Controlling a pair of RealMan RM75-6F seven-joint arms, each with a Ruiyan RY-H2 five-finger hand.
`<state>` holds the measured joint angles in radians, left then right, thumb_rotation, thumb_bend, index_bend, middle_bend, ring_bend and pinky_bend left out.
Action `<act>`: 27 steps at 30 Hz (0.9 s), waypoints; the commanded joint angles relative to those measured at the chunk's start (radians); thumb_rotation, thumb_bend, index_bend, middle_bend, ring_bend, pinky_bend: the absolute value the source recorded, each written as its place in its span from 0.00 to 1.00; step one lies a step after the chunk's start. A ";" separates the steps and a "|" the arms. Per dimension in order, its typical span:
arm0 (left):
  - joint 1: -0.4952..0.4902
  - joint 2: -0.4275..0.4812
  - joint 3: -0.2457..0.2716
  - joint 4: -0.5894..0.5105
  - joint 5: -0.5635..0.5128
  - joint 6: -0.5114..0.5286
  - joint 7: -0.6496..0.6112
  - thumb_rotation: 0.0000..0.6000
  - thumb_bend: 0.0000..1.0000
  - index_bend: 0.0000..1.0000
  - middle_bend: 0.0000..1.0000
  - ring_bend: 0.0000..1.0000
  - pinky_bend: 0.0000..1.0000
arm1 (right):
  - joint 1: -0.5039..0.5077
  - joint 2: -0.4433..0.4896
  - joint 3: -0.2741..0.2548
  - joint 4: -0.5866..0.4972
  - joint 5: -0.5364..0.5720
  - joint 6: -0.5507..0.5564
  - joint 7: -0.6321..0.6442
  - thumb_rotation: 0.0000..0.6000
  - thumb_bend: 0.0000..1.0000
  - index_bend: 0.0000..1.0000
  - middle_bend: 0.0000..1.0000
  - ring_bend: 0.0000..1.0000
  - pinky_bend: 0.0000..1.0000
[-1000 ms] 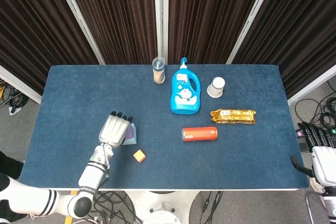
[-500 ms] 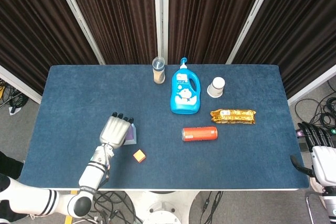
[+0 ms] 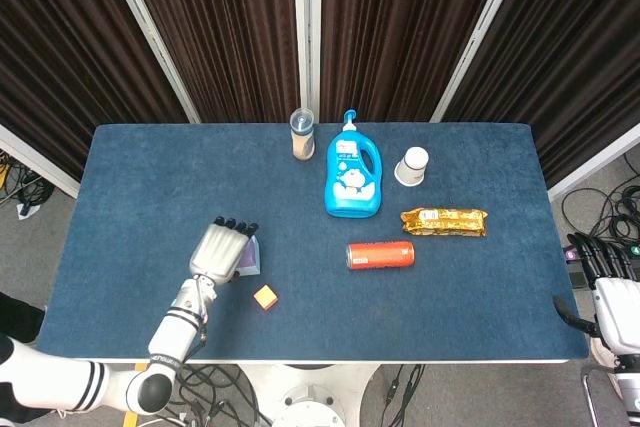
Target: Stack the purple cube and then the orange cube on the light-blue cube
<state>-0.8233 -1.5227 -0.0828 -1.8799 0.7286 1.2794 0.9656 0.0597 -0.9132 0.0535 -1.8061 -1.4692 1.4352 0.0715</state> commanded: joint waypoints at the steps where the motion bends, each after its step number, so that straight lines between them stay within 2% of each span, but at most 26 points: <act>1: 0.000 0.017 -0.008 -0.020 -0.021 -0.004 -0.002 1.00 0.18 0.24 0.37 0.25 0.27 | 0.000 0.001 -0.001 0.000 0.000 -0.001 0.001 1.00 0.23 0.04 0.07 0.00 0.00; 7: 0.010 0.071 -0.016 -0.088 -0.013 0.030 -0.009 1.00 0.17 0.23 0.34 0.23 0.25 | -0.001 0.003 0.000 0.001 0.002 0.000 0.006 1.00 0.23 0.04 0.07 0.00 0.00; 12: 0.035 0.174 -0.001 -0.203 0.007 0.083 0.006 1.00 0.17 0.23 0.33 0.22 0.25 | -0.001 0.007 -0.003 -0.001 -0.004 -0.002 0.013 1.00 0.23 0.04 0.07 0.00 0.00; 16: 0.065 0.252 0.004 -0.278 0.044 0.098 -0.045 1.00 0.17 0.23 0.33 0.22 0.25 | 0.000 0.006 -0.006 -0.001 -0.008 -0.006 0.006 1.00 0.23 0.04 0.07 0.00 0.00; 19: 0.094 0.293 0.043 -0.256 0.220 0.083 -0.117 1.00 0.17 0.23 0.33 0.22 0.26 | 0.002 0.001 -0.006 -0.003 -0.005 -0.009 -0.008 1.00 0.23 0.04 0.07 0.00 0.00; 23: 0.124 0.333 0.150 -0.142 0.591 0.016 -0.284 1.00 0.17 0.24 0.33 0.22 0.30 | 0.003 -0.004 -0.006 -0.006 0.002 -0.012 -0.025 1.00 0.23 0.04 0.07 0.00 0.00; 27: 0.144 0.332 0.216 -0.055 0.830 0.010 -0.397 1.00 0.17 0.30 0.35 0.23 0.38 | 0.004 -0.005 -0.004 -0.006 0.007 -0.013 -0.030 1.00 0.23 0.04 0.07 0.00 0.00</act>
<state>-0.7218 -1.2246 0.0225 -2.0562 1.2423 1.3274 0.7460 0.0638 -0.9179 0.0491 -1.8125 -1.4625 1.4218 0.0412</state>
